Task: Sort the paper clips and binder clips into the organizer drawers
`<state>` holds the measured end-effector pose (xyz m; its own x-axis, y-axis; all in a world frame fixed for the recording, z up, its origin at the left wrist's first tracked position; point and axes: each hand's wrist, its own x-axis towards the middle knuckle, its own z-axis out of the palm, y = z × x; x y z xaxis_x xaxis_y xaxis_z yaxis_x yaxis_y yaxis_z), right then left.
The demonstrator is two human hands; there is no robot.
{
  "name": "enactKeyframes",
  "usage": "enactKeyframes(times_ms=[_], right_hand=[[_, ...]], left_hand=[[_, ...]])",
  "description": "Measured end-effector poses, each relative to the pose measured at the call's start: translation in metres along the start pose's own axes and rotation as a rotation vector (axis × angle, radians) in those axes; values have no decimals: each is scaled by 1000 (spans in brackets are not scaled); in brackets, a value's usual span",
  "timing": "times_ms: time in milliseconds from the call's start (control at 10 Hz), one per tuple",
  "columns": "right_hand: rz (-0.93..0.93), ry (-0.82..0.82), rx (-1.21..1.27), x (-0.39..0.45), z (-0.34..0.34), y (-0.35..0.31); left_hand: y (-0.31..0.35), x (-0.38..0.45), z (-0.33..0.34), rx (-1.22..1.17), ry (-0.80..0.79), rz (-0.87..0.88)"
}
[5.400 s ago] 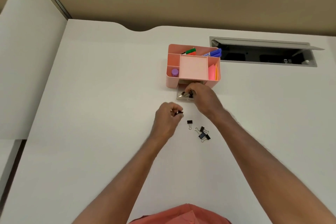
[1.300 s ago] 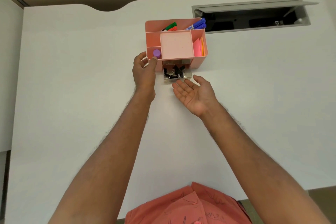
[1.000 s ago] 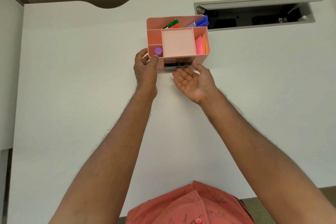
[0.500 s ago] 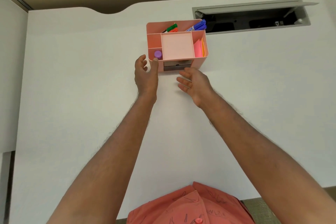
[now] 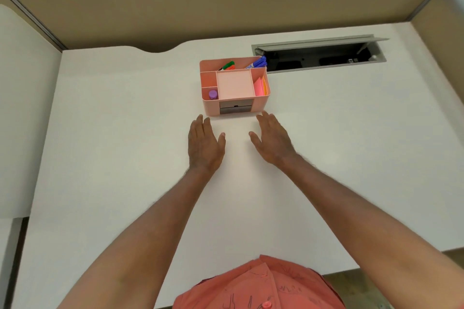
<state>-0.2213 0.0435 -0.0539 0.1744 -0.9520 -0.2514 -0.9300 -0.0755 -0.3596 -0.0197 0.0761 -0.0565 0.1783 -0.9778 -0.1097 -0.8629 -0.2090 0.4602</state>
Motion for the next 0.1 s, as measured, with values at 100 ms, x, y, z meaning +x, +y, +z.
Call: enactKeyframes(times_ms=[100], right_hand=[[7,-18,-50,-3,4,5]], left_hand=[[-3,-5,1,74,-33,61]])
